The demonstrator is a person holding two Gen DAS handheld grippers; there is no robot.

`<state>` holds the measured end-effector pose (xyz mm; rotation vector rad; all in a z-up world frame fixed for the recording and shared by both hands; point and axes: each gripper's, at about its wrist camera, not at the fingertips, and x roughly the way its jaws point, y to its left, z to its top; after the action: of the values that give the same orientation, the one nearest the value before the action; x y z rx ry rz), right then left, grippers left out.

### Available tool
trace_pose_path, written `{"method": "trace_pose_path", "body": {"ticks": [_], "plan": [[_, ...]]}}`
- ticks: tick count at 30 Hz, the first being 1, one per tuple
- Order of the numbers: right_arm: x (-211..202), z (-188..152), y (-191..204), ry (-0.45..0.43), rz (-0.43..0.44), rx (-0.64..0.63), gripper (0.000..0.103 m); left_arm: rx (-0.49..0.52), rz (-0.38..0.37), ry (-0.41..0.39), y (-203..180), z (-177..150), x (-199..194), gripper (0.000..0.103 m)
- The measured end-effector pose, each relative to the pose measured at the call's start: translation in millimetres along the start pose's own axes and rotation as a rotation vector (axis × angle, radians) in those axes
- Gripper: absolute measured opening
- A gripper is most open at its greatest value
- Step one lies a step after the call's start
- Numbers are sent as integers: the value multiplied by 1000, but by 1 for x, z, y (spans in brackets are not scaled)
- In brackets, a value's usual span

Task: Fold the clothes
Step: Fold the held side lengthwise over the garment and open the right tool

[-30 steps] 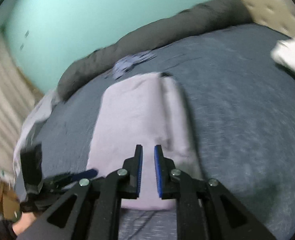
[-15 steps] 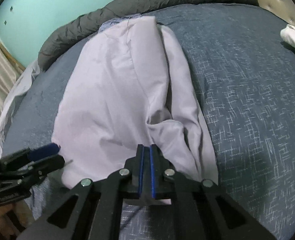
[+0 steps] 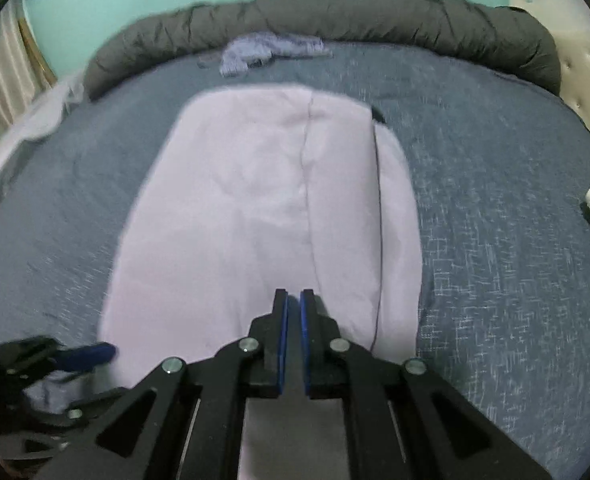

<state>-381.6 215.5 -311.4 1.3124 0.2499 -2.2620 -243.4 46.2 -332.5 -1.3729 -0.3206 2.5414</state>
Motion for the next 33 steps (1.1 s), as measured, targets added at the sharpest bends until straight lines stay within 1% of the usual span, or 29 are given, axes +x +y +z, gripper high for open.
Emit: {"method": "trace_pose_path", "body": {"ticks": [3, 8, 11, 13, 16, 19, 21, 24, 26, 29, 33], "plan": [[16, -5, -4, 31, -1, 7, 3, 0, -4, 3, 0, 0, 2, 48], [32, -7, -6, 60, -9, 1, 3, -10, -14, 11, 0, 0, 6, 48], [28, -4, -5, 70, -17, -7, 3, -10, -13, 14, -2, 2, 7, 48], [15, 5, -5, 52, -13, -15, 3, -9, -11, 13, -2, 2, 6, 48], [-10, 28, -6, -17, -43, -27, 3, -7, -8, 14, -3, 3, 7, 48], [-13, 54, 0, -23, -61, -74, 3, -2, -1, 15, -6, 2, 7, 48], [0, 69, -1, -2, -66, -92, 3, -5, -5, 15, -6, 3, 7, 48], [16, 68, 6, 34, -78, -95, 3, -10, -11, 18, -6, 3, 7, 48], [32, 70, 8, 66, -101, -110, 3, -11, -15, 20, -7, 4, 7, 48], [52, 70, 2, 108, -106, -98, 3, -11, -20, 22, -8, 4, 8, 48], [58, 73, 6, 110, -120, -113, 3, -9, -22, 30, -10, 6, 9, 48]]}}
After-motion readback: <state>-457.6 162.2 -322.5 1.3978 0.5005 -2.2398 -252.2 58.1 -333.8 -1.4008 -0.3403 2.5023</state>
